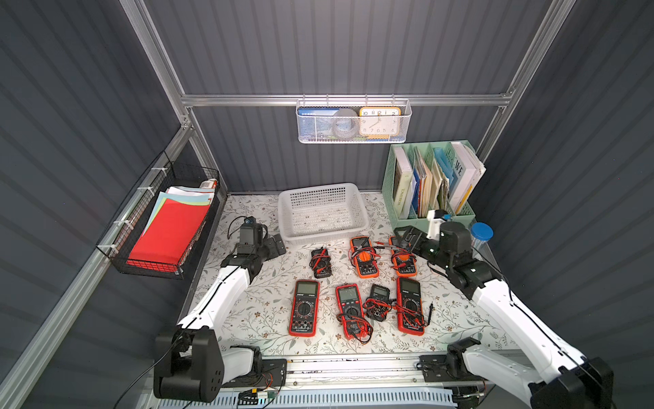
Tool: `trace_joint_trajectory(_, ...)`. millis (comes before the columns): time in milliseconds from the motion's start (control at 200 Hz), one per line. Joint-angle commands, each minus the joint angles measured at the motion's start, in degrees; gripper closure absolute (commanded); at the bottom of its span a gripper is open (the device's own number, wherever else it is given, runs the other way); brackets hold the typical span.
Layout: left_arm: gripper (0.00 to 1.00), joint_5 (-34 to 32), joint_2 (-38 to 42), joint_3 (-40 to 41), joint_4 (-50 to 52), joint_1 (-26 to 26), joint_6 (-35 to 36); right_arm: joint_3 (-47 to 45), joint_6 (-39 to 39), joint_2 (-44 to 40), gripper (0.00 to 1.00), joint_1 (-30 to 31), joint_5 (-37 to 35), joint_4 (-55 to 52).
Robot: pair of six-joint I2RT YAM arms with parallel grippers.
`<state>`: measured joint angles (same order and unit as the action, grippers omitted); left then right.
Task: Put the multimeter into the basket
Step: Pick up the multimeter from the center of the board.
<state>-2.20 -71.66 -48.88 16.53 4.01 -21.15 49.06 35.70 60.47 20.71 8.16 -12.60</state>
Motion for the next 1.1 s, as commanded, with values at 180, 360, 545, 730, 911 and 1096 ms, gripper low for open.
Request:
trace_joint_trajectory(180, 0.01, 3.6, 3.34, -2.86, 17.74, 8.45, -4.35, 4.95, 1.76, 8.89, 0.04, 19.97, -5.95, -19.23)
trace_joint_trajectory(360, 0.01, 4.59, 2.52, -2.25, 18.84, 8.65, -8.61, 9.05, 3.57, 18.1, 0.03, 30.08, -11.03, -23.12)
trace_joint_trajectory(545, 0.01, 3.2, 0.03, -3.28, 21.61, 8.65, -10.23, 14.65, 4.04, 26.91, 0.01, 36.7, -13.51, -26.54)
trace_joint_trajectory(730, 0.01, 1.88, 0.23, -3.17, 22.03, 8.61, -10.84, 16.5, 4.86, 31.48, 0.01, 38.41, -13.4, -26.54)
trace_joint_trajectory(911, 0.01, 2.03, 0.47, -3.25, 22.82, 8.6, -11.72, 16.63, 4.27, 34.5, 0.01, 38.7, -12.96, -26.68)
trace_joint_trajectory(1096, 0.01, 1.69, 0.47, -2.97, 23.02, 8.56, -11.99, 17.26, 4.1, 36.01, 0.01, 39.43, -13.08, -27.3)
